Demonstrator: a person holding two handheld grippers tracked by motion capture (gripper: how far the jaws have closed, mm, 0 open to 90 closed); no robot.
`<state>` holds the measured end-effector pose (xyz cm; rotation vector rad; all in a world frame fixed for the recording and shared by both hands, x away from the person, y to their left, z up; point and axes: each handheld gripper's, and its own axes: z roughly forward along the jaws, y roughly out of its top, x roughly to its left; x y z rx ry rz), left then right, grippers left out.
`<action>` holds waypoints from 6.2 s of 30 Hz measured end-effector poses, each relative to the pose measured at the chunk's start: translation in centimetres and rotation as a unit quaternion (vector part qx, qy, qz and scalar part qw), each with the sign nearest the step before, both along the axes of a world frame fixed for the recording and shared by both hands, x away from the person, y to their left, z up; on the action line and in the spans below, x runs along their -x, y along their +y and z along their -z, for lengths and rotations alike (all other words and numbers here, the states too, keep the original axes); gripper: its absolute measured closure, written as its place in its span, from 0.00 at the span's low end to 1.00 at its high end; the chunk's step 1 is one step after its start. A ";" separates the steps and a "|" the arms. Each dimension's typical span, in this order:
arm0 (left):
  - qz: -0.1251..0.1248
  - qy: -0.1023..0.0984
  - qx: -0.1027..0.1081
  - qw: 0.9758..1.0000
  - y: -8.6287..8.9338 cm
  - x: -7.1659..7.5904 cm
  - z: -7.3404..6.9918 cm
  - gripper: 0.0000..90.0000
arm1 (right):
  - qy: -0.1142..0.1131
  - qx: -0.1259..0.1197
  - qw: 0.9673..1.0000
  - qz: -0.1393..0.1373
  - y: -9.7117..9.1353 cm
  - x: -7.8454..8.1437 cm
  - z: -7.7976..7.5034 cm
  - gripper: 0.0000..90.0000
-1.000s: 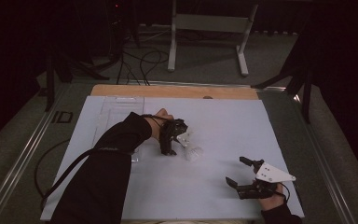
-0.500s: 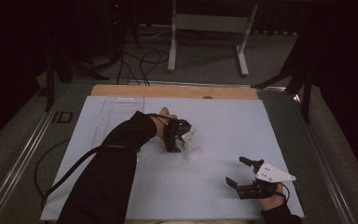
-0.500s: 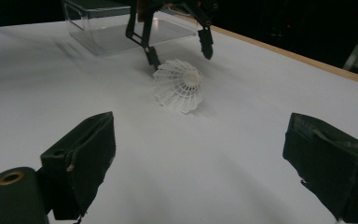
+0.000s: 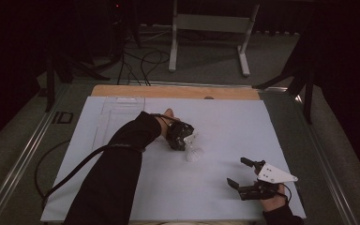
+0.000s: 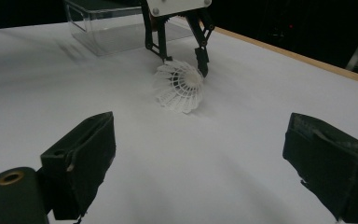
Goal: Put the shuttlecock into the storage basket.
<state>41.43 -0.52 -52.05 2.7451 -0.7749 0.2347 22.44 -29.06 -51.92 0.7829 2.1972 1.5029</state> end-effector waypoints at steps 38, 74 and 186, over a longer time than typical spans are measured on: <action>-0.182 0.092 -0.017 0.979 1.8 0.1 -4.9 0.70 | -0.003 0.002 1.000 0.005 -0.1 0.0 -0.1 0.11; -0.400 0.180 -0.021 0.899 6.0 1.1 -9.8 0.70 | -0.004 0.006 1.000 0.008 0.0 0.1 -0.2 0.11; -0.649 0.147 -0.001 0.746 26.5 5.8 -9.4 0.39 | 0.001 0.008 1.000 0.007 0.2 0.0 -0.1 0.11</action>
